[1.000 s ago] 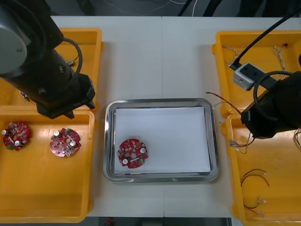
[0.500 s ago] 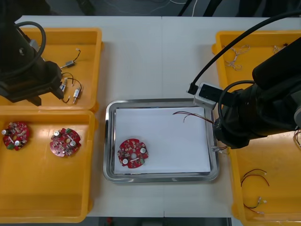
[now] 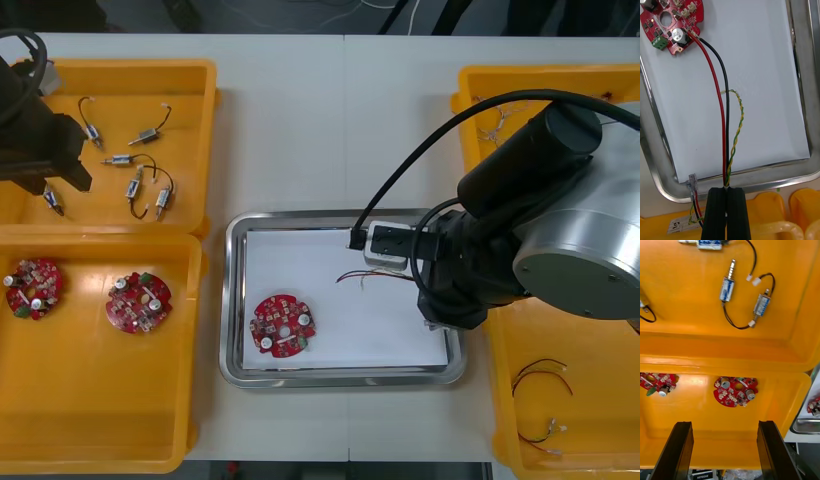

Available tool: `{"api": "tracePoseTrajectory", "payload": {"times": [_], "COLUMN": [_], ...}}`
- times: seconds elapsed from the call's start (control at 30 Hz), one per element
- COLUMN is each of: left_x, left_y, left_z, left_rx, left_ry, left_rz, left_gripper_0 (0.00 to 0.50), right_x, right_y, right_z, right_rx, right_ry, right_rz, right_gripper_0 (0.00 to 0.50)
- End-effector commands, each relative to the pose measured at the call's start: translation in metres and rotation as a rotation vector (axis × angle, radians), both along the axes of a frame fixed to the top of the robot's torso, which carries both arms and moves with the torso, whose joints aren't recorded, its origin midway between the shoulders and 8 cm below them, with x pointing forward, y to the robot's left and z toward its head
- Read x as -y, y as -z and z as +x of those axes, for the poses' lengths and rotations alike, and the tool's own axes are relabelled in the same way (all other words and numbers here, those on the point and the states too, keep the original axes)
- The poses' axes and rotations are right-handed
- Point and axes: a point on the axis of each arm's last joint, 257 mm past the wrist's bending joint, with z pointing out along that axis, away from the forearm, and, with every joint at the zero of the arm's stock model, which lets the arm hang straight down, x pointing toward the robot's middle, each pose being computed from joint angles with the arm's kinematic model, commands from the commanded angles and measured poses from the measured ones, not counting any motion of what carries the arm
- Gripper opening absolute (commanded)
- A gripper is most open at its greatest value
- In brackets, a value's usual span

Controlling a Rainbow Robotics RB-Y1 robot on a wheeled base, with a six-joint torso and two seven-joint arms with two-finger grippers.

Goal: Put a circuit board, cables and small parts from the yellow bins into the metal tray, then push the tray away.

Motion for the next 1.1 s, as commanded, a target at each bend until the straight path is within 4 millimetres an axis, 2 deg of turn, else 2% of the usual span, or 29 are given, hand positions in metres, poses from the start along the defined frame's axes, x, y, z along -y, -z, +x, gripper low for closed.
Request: {"api": "tracePoseTrajectory", "payload": {"times": [0.03, 0.23, 0.43, 0.73, 0.9, 1.1], "left_x": [-0.036, -0.061, -0.082, -0.104, -0.112, -0.113], "left_y": [-0.043, -0.047, -0.047, -0.04, -0.035, -0.018], "left_z": [0.017, 0.026, 0.038, 0.051, 0.049, 0.045], "left_rx": [0.089, 0.102, 0.124, 0.137, 0.118, 0.074], "left_ry": [-0.058, -0.061, -0.058, -0.147, -0.175, -0.187], "left_rz": [0.032, 0.028, 0.037, -0.023, -0.029, -0.009], "left_gripper_0": [0.5, 0.5, 0.5, 0.5, 0.5, 0.5], "right_x": [-0.005, 0.0, -0.003, -0.017, -0.02, -0.023], "right_y": [0.016, 0.042, 0.065, 0.076, 0.083, 0.09], "right_z": [-0.003, -0.007, -0.013, -0.015, -0.018, -0.014], "right_rx": [0.001, -0.011, -0.042, -0.052, -0.05, 0.0], "right_ry": [-0.063, -0.04, -0.013, 0.024, 0.032, 0.028], "right_rz": [-0.05, -0.091, -0.048, -0.02, -0.012, -0.044], "right_gripper_0": [0.0, 0.0, 0.0, 0.0, 0.0, 0.0]}}
